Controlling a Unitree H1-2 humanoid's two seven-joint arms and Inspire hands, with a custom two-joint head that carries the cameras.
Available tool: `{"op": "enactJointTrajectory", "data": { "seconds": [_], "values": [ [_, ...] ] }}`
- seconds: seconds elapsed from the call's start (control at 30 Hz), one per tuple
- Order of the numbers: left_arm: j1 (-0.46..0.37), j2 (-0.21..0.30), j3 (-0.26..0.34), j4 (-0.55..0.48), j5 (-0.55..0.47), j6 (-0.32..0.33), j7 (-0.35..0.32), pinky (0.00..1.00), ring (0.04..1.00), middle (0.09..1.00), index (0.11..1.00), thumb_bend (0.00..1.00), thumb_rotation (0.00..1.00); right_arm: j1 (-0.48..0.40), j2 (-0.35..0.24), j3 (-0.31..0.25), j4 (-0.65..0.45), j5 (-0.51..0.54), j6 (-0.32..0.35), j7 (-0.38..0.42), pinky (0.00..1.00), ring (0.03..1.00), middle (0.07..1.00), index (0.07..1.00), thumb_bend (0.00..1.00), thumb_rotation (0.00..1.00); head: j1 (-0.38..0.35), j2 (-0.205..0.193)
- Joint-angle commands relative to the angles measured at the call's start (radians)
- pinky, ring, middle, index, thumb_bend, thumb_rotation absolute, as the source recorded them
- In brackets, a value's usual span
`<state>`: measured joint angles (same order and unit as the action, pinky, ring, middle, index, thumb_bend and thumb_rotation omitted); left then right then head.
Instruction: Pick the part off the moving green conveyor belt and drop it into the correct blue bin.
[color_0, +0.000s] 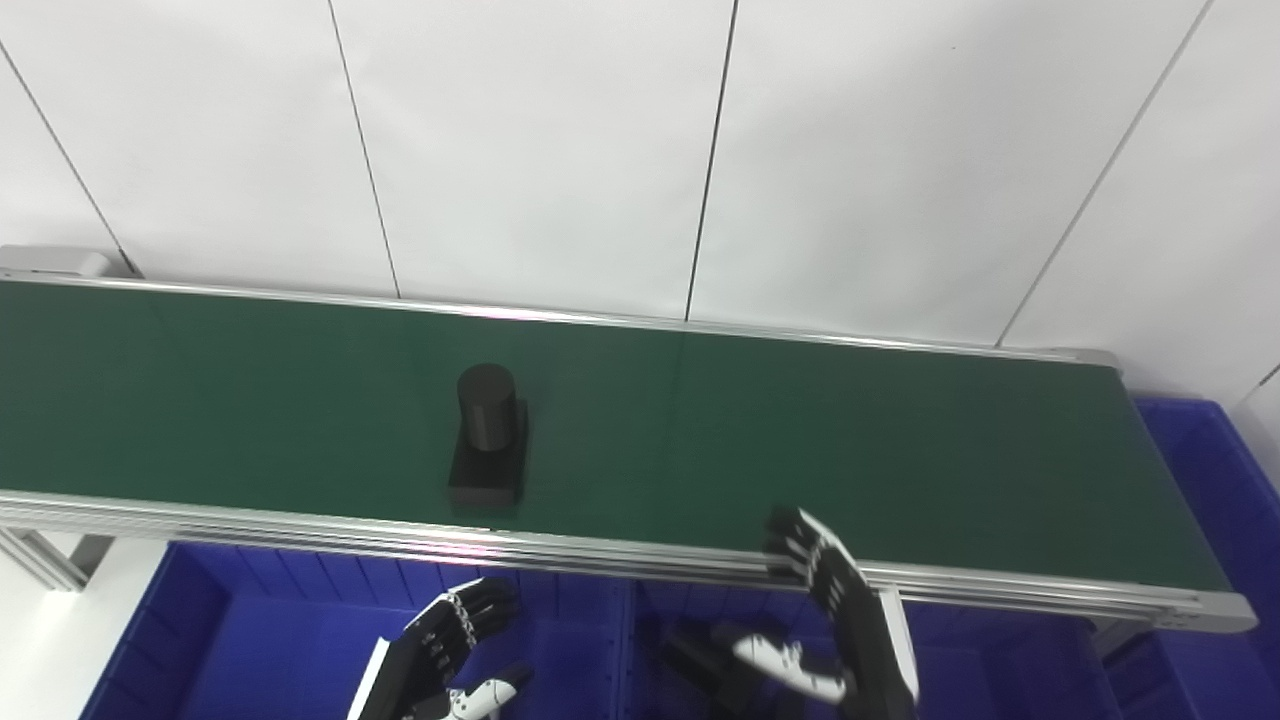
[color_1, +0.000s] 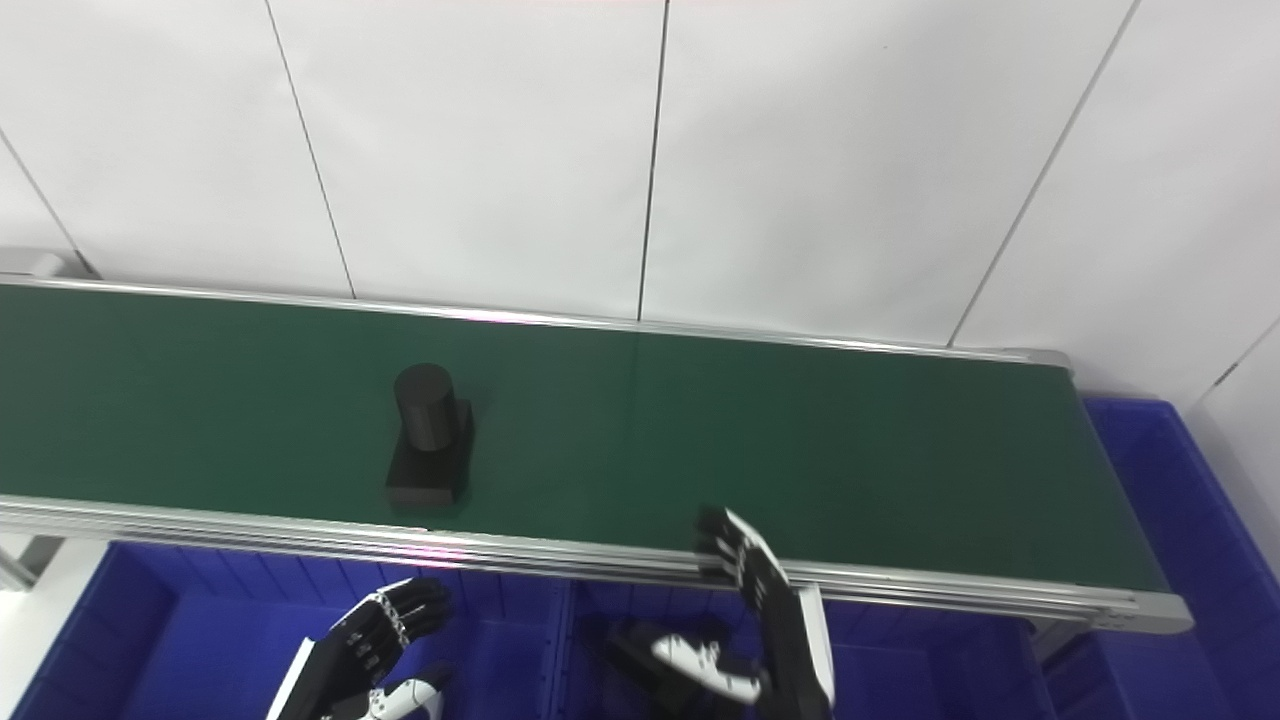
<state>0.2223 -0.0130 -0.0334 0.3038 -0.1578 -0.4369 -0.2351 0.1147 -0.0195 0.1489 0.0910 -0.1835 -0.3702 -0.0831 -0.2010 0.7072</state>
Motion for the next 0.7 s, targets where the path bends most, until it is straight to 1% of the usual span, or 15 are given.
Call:
{"op": "enactJointTrajectory", "data": {
  "seconds": [0.0, 0.07, 0.17, 0.23, 0.43, 0.5, 0.53, 0.6, 0.67],
  "values": [
    [-0.017, -0.009, 0.002, -0.012, 0.002, -0.031, 0.001, 0.77, 0.721, 0.742, 0.714, 0.57, 0.0, -0.047, 0.006, -0.001, -0.051, 0.001, 0.028, 0.02, 0.72, 0.773, 0.813, 0.841, 0.7, 0.03, 0.006, 0.0],
    [-0.017, -0.012, 0.002, -0.012, 0.006, -0.029, 0.003, 0.77, 0.719, 0.742, 0.715, 0.57, 0.0, -0.072, 0.006, -0.004, -0.064, 0.004, 0.053, 0.03, 0.73, 0.778, 0.817, 0.847, 0.71, 0.03, 0.008, -0.003],
    [-0.017, -0.015, 0.002, -0.012, 0.004, -0.031, 0.003, 0.78, 0.719, 0.744, 0.719, 0.57, 0.0, -0.118, -0.005, -0.006, -0.088, -0.009, 0.097, 0.048, 0.76, 0.798, 0.834, 0.873, 0.73, 0.11, 0.009, -0.006],
    [-0.017, -0.016, 0.001, -0.012, 0.006, -0.031, 0.004, 0.78, 0.722, 0.747, 0.72, 0.57, 0.0, -0.151, -0.016, -0.005, -0.101, -0.02, 0.127, 0.062, 0.76, 0.802, 0.838, 0.881, 0.73, 0.13, 0.011, -0.008],
    [-0.016, -0.023, 0.001, -0.016, 0.012, -0.029, 0.009, 0.78, 0.727, 0.75, 0.723, 0.57, 0.0, -0.247, -0.057, -0.003, -0.116, -0.04, 0.222, 0.113, 0.78, 0.827, 0.863, 0.931, 0.77, 0.24, 0.022, -0.013],
    [-0.016, -0.026, 0.001, -0.016, 0.013, -0.029, 0.011, 0.78, 0.73, 0.753, 0.723, 0.57, 0.0, -0.284, -0.071, 0.0, -0.102, -0.037, 0.239, 0.132, 0.79, 0.839, 0.873, 0.943, 0.79, 0.27, 0.024, -0.015],
    [-0.018, -0.027, 0.003, -0.013, 0.013, -0.03, 0.01, 0.78, 0.731, 0.753, 0.722, 0.57, 0.0, -0.306, -0.078, 0.004, -0.085, -0.044, 0.237, 0.139, 0.79, 0.842, 0.876, 0.945, 0.79, 0.27, 0.028, -0.017],
    [-0.02, -0.03, 0.006, -0.007, 0.016, -0.031, 0.009, 0.79, 0.732, 0.754, 0.721, 0.57, 0.0, -0.352, -0.087, 0.013, -0.051, -0.051, 0.246, 0.157, 0.77, 0.846, 0.888, 0.955, 0.84, 0.31, 0.034, -0.021],
    [-0.023, -0.032, 0.008, -0.005, 0.019, -0.032, 0.008, 0.79, 0.734, 0.754, 0.721, 0.57, 0.0, -0.395, -0.091, 0.02, -0.015, -0.047, 0.258, 0.178, 0.76, 0.852, 0.894, 0.965, 0.88, 0.32, 0.04, -0.025]
  ]
}}
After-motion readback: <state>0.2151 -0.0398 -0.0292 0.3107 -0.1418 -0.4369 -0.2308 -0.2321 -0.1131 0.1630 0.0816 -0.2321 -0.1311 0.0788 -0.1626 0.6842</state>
